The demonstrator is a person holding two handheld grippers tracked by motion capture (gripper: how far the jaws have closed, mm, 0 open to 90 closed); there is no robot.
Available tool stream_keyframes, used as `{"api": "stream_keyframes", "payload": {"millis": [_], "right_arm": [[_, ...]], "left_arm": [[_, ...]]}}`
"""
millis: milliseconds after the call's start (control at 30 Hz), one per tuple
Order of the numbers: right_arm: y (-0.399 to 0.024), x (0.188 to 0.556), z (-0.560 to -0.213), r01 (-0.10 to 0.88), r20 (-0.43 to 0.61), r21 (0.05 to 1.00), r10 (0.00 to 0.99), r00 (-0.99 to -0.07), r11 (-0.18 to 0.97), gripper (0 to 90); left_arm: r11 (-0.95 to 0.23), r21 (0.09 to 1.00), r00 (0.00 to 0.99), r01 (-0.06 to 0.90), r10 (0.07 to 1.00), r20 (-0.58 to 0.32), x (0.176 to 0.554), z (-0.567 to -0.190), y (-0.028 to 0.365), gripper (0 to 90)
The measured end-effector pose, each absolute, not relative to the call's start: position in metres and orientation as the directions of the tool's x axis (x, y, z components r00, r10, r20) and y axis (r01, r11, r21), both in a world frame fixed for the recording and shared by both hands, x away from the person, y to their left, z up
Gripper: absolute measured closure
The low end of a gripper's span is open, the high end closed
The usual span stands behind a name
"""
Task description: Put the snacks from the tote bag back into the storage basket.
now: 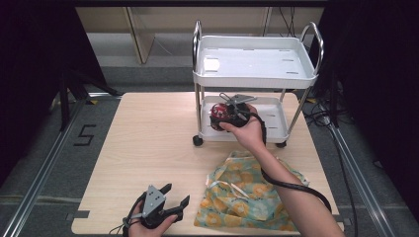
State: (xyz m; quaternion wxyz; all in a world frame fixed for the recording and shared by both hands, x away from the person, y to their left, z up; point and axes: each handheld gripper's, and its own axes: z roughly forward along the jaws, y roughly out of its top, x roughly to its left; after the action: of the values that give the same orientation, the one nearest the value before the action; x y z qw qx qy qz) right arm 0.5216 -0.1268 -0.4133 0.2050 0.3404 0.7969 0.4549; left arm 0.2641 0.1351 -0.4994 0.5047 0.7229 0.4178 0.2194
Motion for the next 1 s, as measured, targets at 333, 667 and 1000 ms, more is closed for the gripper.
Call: {"api": "stream_keyframes", "payload": {"millis": [333, 667, 1000], "right_arm": [[-0.1238, 0.5233, -0.4144, 0.356, -0.019, 0.862, 0.725, -0.688, 0.36, 26.7], [-0.1207, 0.5248, -0.4149, 0.362, -0.009, 0.863, 0.728, -0.686, 0.352, 26.7], [-0.1187, 0.5257, -0.4145, 0.369, -0.003, 0.861, 0.727, -0.686, 0.351, 26.7]], "left_arm": [[-0.151, 0.913, 0.558, 0.379, 0.825, -0.095, 0.2643, -0.4992, 0.1358, 25.9], [-0.138, 0.911, 0.549, 0.388, 0.829, -0.109, 0.2637, -0.4994, 0.1352, 25.9], [-0.138, 0.911, 0.551, 0.389, 0.827, -0.11, 0.2638, -0.4994, 0.1351, 25.9]]}}
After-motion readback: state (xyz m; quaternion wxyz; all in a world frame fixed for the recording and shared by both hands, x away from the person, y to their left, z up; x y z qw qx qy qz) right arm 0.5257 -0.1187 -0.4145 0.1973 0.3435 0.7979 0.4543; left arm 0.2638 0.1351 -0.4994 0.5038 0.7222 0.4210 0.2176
